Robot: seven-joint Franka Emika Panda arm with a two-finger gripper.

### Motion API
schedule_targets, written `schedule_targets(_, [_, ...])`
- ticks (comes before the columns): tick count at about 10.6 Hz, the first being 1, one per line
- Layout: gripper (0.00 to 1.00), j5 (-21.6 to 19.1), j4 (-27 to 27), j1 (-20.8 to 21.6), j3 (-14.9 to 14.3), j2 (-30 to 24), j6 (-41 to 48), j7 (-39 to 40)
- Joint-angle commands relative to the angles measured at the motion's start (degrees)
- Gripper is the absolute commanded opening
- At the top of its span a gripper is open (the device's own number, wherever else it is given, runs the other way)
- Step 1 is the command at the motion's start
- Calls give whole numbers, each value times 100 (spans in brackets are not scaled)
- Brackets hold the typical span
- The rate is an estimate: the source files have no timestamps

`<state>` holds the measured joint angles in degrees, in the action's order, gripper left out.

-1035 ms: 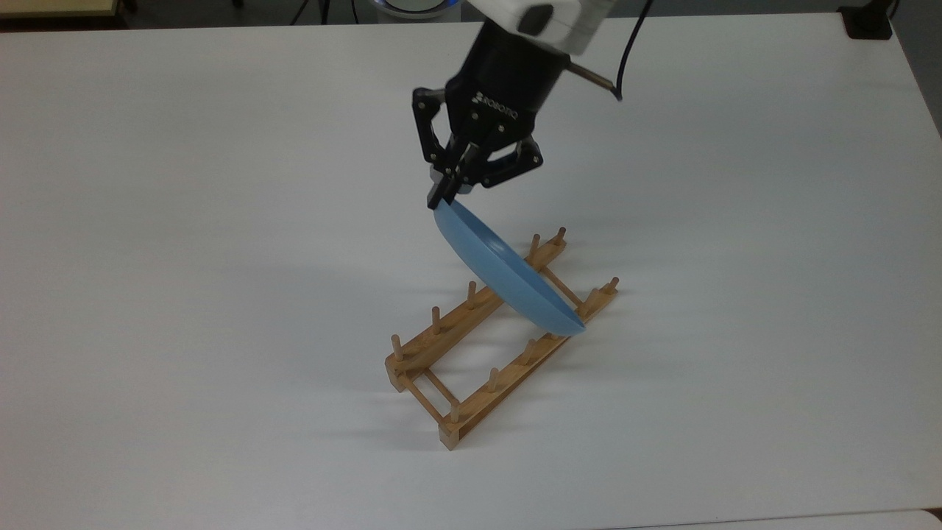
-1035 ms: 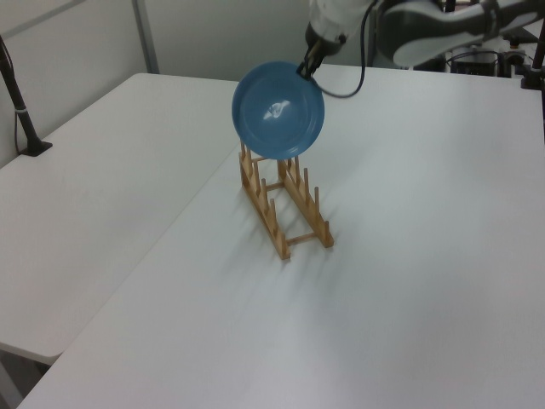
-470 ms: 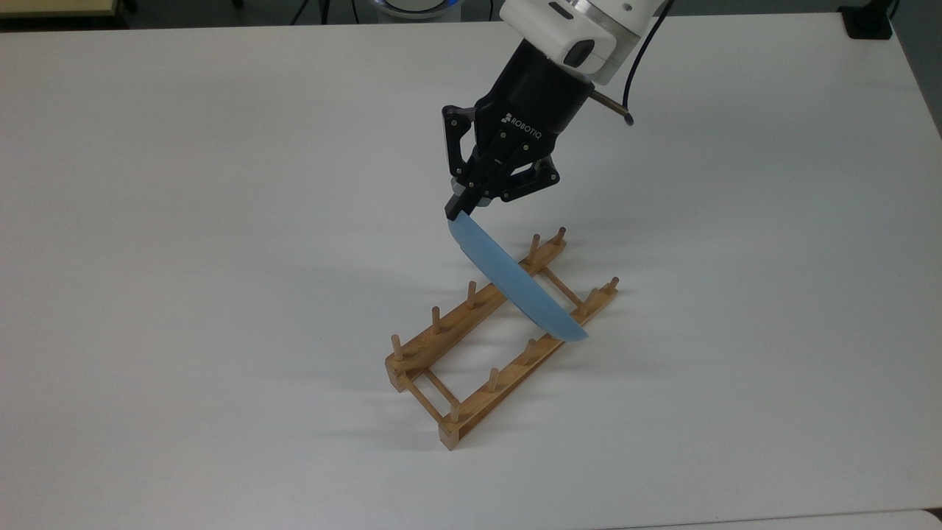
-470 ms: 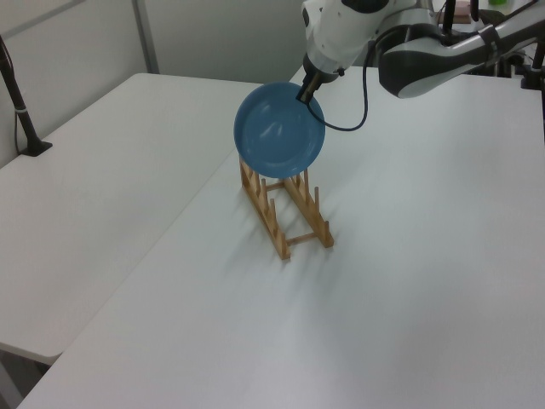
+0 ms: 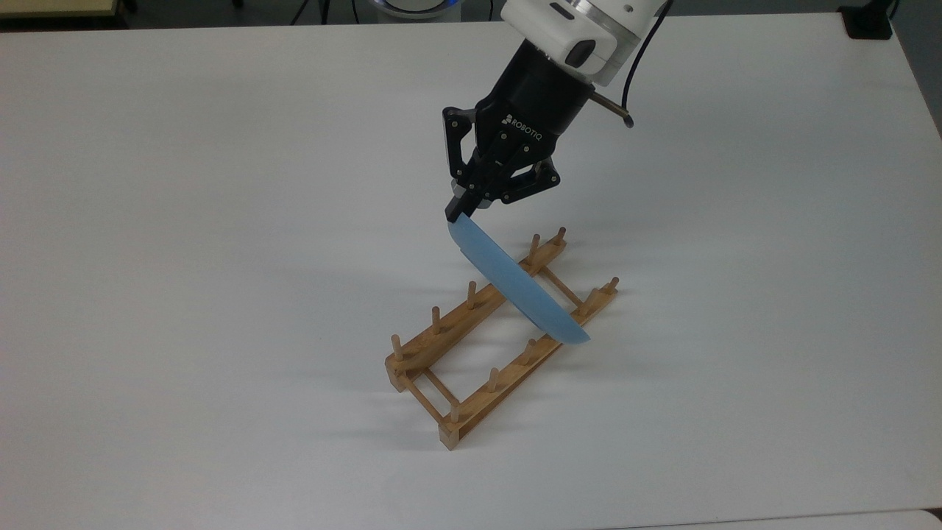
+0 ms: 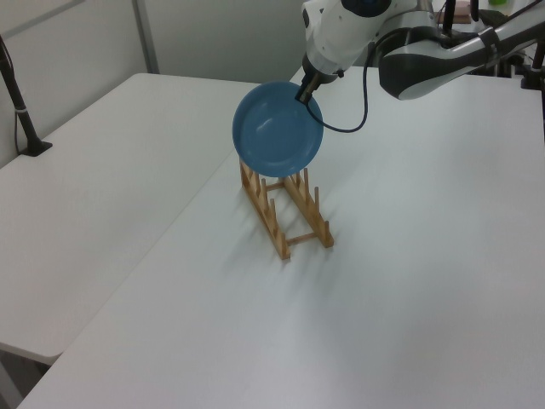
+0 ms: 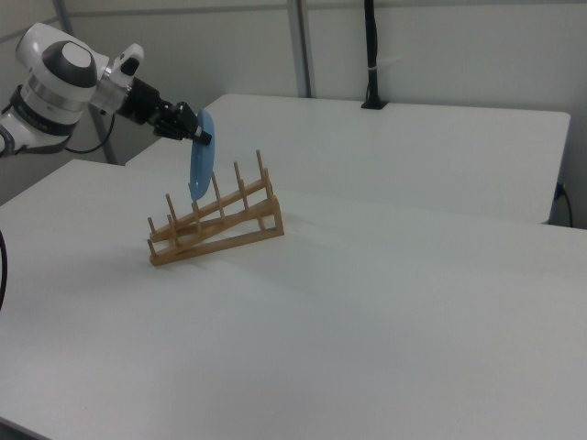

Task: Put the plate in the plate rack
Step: 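Carry the upright plate over the wooden rack and lower it between pegs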

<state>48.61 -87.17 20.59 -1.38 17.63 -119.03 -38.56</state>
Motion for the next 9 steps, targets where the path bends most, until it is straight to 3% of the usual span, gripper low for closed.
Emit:
schedule_targets(1, [0, 184, -89, -2, -38, -102, -182, 251])
schedule_targets(9, [0, 509, -229, 6, -38, -76, -428, 710])
